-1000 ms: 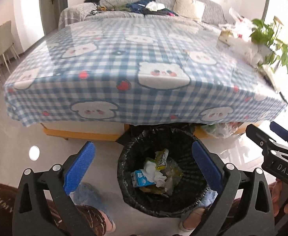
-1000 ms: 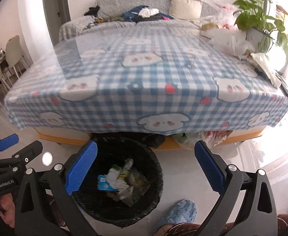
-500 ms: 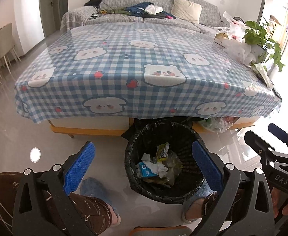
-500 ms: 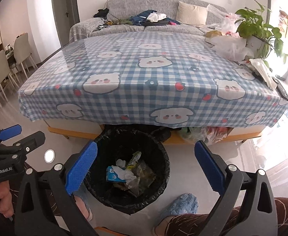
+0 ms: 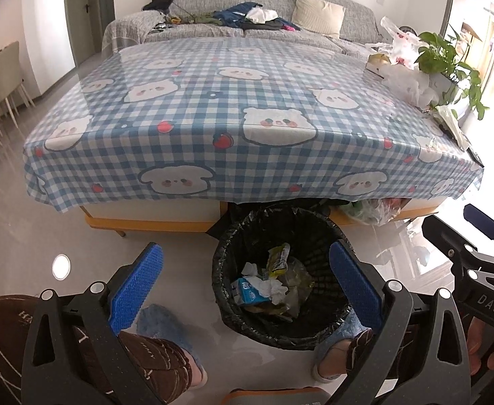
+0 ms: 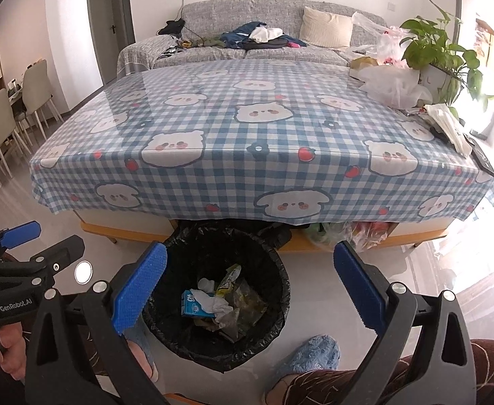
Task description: Collect trash
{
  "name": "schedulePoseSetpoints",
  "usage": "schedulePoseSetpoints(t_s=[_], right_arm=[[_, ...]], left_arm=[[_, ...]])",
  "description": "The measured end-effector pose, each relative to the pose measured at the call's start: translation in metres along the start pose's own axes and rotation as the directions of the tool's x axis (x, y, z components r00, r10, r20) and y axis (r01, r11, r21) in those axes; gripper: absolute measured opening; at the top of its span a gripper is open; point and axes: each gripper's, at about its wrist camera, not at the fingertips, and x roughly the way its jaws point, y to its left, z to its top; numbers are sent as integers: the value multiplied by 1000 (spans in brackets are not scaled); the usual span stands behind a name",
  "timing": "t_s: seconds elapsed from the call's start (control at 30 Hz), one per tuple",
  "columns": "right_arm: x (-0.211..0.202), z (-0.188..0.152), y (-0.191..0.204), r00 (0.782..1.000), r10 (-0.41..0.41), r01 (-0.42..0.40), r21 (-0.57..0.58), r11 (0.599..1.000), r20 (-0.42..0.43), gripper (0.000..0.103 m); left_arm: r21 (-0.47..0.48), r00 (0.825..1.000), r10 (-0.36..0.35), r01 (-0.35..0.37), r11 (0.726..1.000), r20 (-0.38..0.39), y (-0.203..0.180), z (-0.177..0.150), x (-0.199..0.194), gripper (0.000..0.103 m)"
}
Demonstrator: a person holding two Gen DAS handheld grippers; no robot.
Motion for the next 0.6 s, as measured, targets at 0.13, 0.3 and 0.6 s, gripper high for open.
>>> schedulePoseSetpoints(t_s=[0.13, 0.3, 0.6], right_arm=[[0, 0, -1, 1000, -1, 1, 0, 1000, 2, 95], [2, 0, -1, 1000, -6, 6, 7, 1000, 2, 95], [3, -1, -1, 1000, -8, 8, 11, 1000, -1, 95]], left_arm=[[1, 1000, 2, -2, 1000, 3, 0, 1, 1, 97], [1, 1000, 0, 0, 1000, 3, 0, 1, 1, 97], [1, 1000, 1, -1, 1000, 5, -1, 1, 1, 97]])
